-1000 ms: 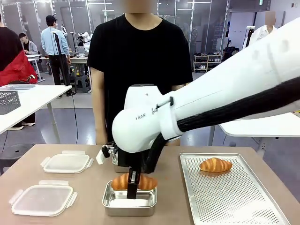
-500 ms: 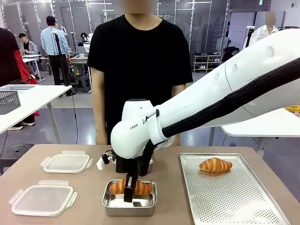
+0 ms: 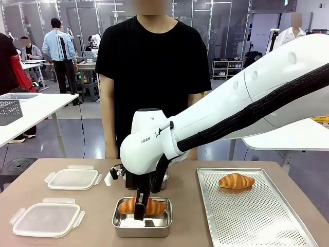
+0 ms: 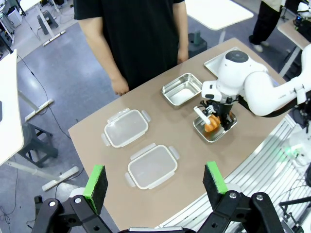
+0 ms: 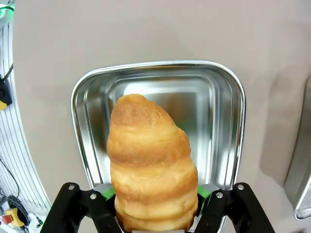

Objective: Place the bread into the airtight container.
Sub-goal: Pick up a Butter Roll and place it into an empty Airtight Container.

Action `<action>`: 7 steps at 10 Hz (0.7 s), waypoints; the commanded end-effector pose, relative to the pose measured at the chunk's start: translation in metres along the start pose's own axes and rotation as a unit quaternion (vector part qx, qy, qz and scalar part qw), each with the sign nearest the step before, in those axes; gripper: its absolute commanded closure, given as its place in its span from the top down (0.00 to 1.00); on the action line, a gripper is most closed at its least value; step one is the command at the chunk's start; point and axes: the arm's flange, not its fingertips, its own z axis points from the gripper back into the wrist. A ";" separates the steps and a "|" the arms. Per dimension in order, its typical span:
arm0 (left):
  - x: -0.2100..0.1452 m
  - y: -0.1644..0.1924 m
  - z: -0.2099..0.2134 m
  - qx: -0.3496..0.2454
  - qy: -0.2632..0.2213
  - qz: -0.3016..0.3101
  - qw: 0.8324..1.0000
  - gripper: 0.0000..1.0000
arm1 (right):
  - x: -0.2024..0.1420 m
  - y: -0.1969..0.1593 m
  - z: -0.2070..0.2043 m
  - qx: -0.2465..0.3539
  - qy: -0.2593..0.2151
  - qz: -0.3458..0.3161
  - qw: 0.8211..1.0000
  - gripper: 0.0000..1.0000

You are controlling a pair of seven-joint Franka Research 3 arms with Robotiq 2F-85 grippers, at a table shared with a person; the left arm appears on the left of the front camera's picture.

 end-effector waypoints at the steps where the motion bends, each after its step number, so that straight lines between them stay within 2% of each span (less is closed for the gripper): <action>1: 0.003 0.000 0.001 -0.005 -0.002 -0.002 1.000 1.00 | -0.002 0.005 0.004 -0.015 0.004 -0.009 1.000 0.52; 2: 0.003 0.000 0.001 -0.005 -0.002 -0.002 1.000 1.00 | -0.003 0.007 0.006 -0.018 0.006 -0.008 1.000 1.00; 3: 0.003 0.000 0.001 -0.005 -0.002 -0.002 1.000 1.00 | -0.004 0.008 0.009 -0.020 0.003 -0.007 1.000 0.92; 4: 0.003 0.000 0.001 -0.005 -0.002 -0.002 1.000 1.00 | -0.004 0.010 0.011 -0.021 0.002 -0.005 1.000 1.00; 5: 0.003 0.000 0.001 -0.005 -0.002 -0.002 1.000 1.00 | -0.004 0.011 0.013 -0.024 0.000 -0.003 1.000 0.92; 6: 0.003 0.000 0.001 -0.005 -0.002 -0.002 1.000 1.00 | -0.006 0.011 0.016 -0.030 0.000 -0.002 1.000 1.00; 7: 0.003 0.000 0.001 -0.005 -0.002 -0.002 1.000 1.00 | -0.008 0.011 0.019 -0.032 -0.002 -0.001 0.999 1.00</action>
